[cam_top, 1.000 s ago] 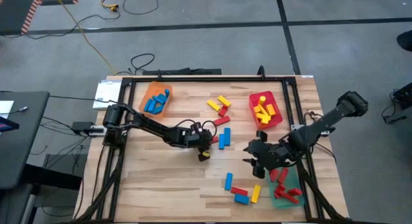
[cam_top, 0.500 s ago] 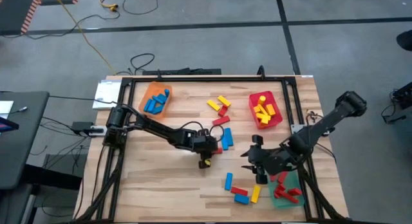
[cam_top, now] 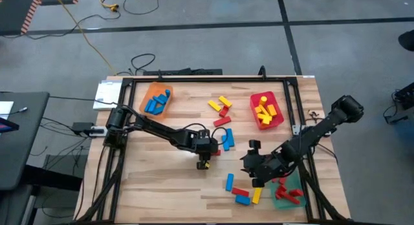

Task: Sort blocks
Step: Put the red rectangle block into the green bin

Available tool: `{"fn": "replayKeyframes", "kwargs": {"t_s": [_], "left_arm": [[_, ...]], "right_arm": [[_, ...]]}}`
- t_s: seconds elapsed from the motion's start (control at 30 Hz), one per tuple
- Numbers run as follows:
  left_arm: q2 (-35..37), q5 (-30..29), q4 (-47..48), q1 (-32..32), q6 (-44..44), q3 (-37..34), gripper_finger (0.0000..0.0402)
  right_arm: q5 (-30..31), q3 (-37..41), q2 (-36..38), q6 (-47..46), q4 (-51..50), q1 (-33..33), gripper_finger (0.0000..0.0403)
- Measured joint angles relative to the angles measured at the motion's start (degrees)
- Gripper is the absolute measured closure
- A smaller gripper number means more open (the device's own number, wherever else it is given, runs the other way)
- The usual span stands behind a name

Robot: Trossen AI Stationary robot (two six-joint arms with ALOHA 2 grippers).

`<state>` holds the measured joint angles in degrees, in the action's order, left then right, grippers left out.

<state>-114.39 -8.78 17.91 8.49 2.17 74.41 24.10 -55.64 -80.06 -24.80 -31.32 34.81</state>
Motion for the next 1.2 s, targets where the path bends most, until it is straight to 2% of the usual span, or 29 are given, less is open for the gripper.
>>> {"fn": "replayKeyframes", "kwargs": {"t_s": [0.23, 0.5, 0.63, 0.77, 1.03, 1.2], "left_arm": [[1.6, -0.2, 1.2, 0.0, -1.6, 0.0, 0.0296], [8.1, -0.4, 2.4, 0.0, -4.0, 0.0, 0.0293], [10.6, 1.7, 2.4, -0.2, -5.4, 0.0, 0.0292], [12.3, 5.9, 2.2, -0.8, -6.5, 0.0, 0.0291], [13.7, 18.5, -2.3, -3.8, -6.8, -3.1, 0.0291], [13.7, 26.7, -9.0, -5.0, -6.1, -5.5, 0.0290]], "right_arm": [[0.0, 0.0, 1.1, -0.2, 0.0, 0.0, 0.0193], [0.7, 0.0, 1.4, 0.0, -2.9, 0.0, 0.0193], [1.5, 0.0, 1.4, 2.0, -2.0, 0.1, 0.0193], [2.3, 0.0, 1.3, 5.1, -0.4, 0.7, 0.0196], [9.4, 0.0, 1.3, 12.3, 1.2, 2.7, 0.0216], [12.6, 0.0, 1.3, 14.7, 1.5, 3.1, 0.0222]]}}
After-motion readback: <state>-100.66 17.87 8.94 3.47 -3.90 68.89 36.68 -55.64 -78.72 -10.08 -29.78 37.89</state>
